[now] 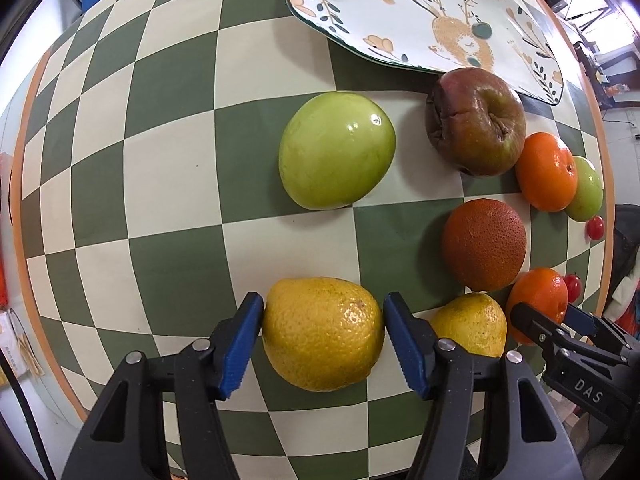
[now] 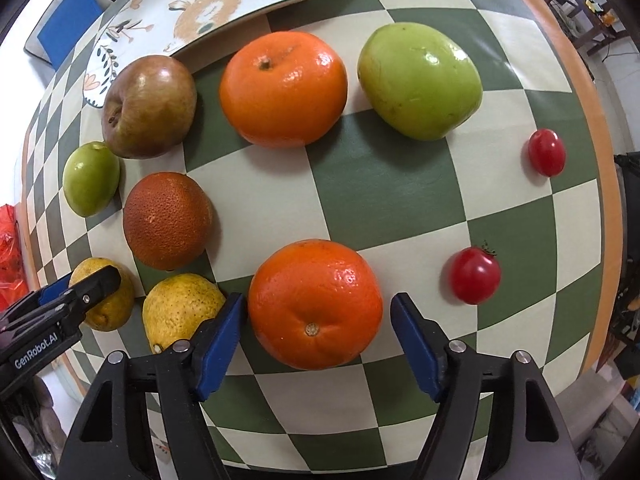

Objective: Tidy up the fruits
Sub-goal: 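Move the left tool to a yellow citrus while the right tool approaches an orange, then close the left tool on the yellow citrus while the right tool grasps the orange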

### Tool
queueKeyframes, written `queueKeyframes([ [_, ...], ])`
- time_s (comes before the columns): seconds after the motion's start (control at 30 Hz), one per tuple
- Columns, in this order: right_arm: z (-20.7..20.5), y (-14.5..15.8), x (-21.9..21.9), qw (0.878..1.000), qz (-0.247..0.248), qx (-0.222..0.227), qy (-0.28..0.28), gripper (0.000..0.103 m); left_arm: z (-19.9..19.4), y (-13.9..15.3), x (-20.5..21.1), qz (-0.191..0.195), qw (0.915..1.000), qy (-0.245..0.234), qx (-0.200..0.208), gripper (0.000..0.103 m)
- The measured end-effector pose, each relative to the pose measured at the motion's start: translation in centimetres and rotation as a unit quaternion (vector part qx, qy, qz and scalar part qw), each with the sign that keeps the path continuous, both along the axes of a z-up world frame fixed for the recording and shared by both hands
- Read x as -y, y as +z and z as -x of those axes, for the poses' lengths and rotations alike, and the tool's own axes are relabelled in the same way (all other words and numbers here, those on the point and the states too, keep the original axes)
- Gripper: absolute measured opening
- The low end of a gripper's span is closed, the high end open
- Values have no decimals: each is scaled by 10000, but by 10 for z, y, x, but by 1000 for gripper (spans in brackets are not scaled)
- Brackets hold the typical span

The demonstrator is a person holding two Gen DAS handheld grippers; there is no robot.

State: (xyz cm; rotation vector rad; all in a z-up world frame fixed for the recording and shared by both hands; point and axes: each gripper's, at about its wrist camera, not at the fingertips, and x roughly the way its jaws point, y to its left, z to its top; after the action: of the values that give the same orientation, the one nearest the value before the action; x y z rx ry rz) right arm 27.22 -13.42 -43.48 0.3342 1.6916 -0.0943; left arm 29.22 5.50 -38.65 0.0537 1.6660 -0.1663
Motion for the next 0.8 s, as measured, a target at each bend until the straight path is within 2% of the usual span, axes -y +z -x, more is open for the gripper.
queueKeyframes([
  [0.13, 0, -13, 3, 10000, -11, -27, -88, 75, -1, -6, -11, 198, 9997, 84, -82, 60],
  [0.4, 3, -20, 2, 9997, -15, -139, -217, 75, -12, -36, -42, 769, 9939, 372, -701, 63],
  [0.43, 3, -21, 3, 9996, -12, -145, -222, 75, -3, -31, -46, 770, 9939, 343, -707, 63],
  [0.57, 8, -27, 5, 9995, -16, -201, -258, 75, -10, -39, -49, 707, 9948, 202, -709, 63],
  [0.73, 4, -34, 1, 9993, 9, -250, -267, 75, -9, -49, -55, 684, 9930, 171, -949, 63],
  [0.8, 4, -39, -5, 9993, 25, -259, -257, 75, -9, -51, -59, 624, 9943, 131, -852, 63],
])
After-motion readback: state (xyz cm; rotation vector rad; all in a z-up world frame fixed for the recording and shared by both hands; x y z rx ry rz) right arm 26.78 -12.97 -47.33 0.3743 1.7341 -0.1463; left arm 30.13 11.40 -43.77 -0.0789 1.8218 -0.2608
